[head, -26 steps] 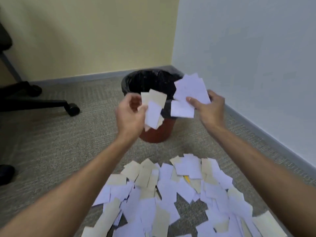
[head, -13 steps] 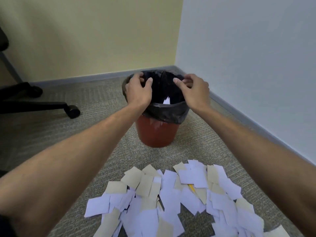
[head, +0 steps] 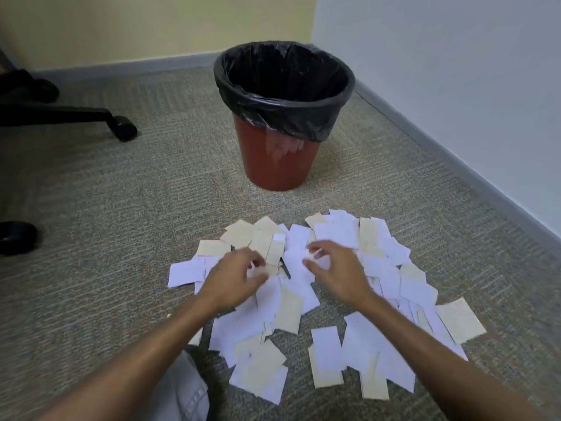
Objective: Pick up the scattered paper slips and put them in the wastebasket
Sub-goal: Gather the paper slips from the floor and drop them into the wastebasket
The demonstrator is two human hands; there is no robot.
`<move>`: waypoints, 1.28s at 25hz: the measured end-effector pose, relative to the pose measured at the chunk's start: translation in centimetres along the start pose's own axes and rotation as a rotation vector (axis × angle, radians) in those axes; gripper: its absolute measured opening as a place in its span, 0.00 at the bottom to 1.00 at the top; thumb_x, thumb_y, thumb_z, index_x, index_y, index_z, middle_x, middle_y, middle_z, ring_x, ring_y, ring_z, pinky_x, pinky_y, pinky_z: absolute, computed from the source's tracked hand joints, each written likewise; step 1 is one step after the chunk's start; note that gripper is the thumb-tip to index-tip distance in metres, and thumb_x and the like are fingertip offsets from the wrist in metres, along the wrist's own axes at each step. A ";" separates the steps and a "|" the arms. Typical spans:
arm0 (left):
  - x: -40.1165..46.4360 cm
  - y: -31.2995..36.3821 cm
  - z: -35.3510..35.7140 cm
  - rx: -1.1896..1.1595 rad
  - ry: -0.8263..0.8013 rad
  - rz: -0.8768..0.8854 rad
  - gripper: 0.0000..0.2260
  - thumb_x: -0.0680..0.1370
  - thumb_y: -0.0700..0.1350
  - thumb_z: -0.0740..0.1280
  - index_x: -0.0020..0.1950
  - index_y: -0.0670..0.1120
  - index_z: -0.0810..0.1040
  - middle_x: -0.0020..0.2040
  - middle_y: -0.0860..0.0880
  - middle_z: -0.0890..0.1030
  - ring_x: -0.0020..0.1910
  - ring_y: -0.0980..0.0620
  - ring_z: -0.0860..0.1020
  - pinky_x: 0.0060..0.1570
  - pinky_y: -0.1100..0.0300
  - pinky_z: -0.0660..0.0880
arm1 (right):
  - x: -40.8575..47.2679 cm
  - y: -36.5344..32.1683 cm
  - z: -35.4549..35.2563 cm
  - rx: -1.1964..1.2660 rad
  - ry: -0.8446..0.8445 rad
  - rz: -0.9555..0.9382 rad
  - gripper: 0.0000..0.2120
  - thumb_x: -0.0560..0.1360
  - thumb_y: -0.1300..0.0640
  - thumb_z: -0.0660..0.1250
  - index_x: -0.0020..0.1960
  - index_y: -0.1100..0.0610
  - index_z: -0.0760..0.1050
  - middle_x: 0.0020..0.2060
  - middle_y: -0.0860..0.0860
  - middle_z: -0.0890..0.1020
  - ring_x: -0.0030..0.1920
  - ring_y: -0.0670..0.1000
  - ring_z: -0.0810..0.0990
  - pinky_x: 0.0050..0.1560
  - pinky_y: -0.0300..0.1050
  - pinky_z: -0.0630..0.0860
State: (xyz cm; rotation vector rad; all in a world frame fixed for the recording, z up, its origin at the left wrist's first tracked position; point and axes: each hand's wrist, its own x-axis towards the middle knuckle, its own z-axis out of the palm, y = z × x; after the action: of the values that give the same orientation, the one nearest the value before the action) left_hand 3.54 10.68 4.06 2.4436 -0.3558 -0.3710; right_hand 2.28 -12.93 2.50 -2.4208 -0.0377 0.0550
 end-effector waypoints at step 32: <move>-2.8 -3.3 3.1 -0.757 0.055 -0.401 0.05 0.79 0.41 0.66 0.52 0.43 0.80 0.46 0.46 0.85 0.43 0.48 0.84 0.39 0.55 0.80 | 1.2 2.9 5.0 0.115 -0.197 0.266 0.24 0.79 0.48 0.63 0.66 0.65 0.69 0.66 0.58 0.69 0.61 0.59 0.73 0.59 0.51 0.71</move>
State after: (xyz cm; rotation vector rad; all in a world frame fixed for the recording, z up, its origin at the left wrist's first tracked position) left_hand 0.42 12.47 0.09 1.7530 0.2720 -0.4967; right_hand 3.23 -11.79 -3.15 -2.2836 0.1929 0.4061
